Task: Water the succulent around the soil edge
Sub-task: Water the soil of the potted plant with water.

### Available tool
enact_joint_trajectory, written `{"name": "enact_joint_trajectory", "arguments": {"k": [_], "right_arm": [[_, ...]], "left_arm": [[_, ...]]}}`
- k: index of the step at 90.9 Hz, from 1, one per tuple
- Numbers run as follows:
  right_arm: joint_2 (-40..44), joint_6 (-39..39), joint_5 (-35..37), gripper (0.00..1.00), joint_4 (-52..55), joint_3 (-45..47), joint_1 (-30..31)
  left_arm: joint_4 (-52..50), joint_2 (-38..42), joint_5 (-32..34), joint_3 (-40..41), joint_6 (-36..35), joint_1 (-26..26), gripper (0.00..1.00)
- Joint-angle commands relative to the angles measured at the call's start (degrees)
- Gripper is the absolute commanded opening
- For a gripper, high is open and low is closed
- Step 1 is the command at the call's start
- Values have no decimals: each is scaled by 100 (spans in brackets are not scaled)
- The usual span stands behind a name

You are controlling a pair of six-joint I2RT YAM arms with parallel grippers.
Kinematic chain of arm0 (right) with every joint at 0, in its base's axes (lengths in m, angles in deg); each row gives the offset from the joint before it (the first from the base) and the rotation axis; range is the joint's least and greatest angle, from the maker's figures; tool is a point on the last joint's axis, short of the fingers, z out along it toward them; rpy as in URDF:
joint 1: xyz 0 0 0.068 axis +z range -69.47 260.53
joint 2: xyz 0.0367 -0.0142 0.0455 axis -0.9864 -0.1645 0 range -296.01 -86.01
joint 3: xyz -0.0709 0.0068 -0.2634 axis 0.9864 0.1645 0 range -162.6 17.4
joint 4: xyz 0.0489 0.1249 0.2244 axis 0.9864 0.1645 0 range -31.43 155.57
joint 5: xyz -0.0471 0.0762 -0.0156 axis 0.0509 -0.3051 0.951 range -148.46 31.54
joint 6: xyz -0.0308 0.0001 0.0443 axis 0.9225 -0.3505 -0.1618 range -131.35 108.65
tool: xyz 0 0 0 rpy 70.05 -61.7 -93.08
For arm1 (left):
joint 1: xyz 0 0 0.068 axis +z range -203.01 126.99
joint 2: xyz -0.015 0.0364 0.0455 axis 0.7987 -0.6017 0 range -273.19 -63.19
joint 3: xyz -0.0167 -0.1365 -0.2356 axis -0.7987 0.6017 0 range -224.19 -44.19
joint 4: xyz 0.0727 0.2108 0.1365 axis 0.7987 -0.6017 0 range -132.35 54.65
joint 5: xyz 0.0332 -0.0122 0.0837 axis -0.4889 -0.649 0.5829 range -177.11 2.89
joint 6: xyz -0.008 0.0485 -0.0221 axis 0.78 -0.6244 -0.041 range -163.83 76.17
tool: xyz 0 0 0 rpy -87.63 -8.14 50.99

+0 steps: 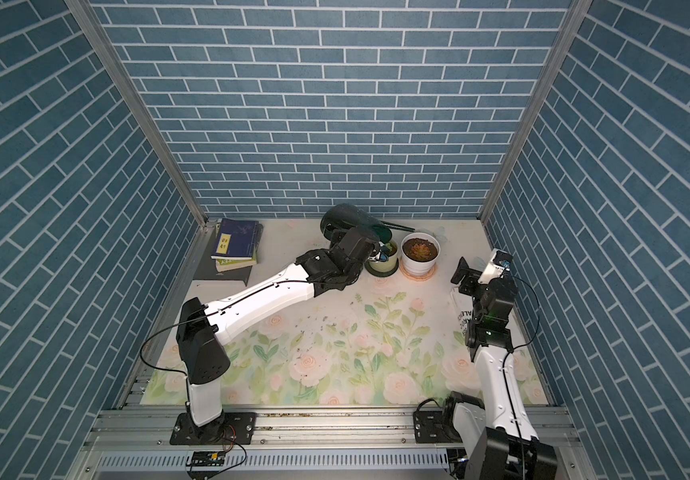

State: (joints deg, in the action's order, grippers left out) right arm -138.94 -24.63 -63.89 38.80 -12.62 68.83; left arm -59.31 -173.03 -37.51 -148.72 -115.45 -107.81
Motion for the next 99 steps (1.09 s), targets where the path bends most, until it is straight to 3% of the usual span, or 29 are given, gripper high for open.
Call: {"name": "enact_joint_trajectory", "arguments": {"k": [1, 23, 67, 99], "right_arm": [[67, -122, -63, 99, -170, 62, -24], [63, -122, -79, 99, -175, 81, -24], [89, -131, -97, 100, -202, 95, -23], [87, -127, -107, 99, -197, 96, -24]], "left_arm": [[873, 207, 215, 229, -403, -87, 0], [1258, 278, 120, 463, -754, -133, 0], [1395, -65, 64, -66, -863, -199, 0], [1288, 466, -513, 412, -613, -556, 0]]}}
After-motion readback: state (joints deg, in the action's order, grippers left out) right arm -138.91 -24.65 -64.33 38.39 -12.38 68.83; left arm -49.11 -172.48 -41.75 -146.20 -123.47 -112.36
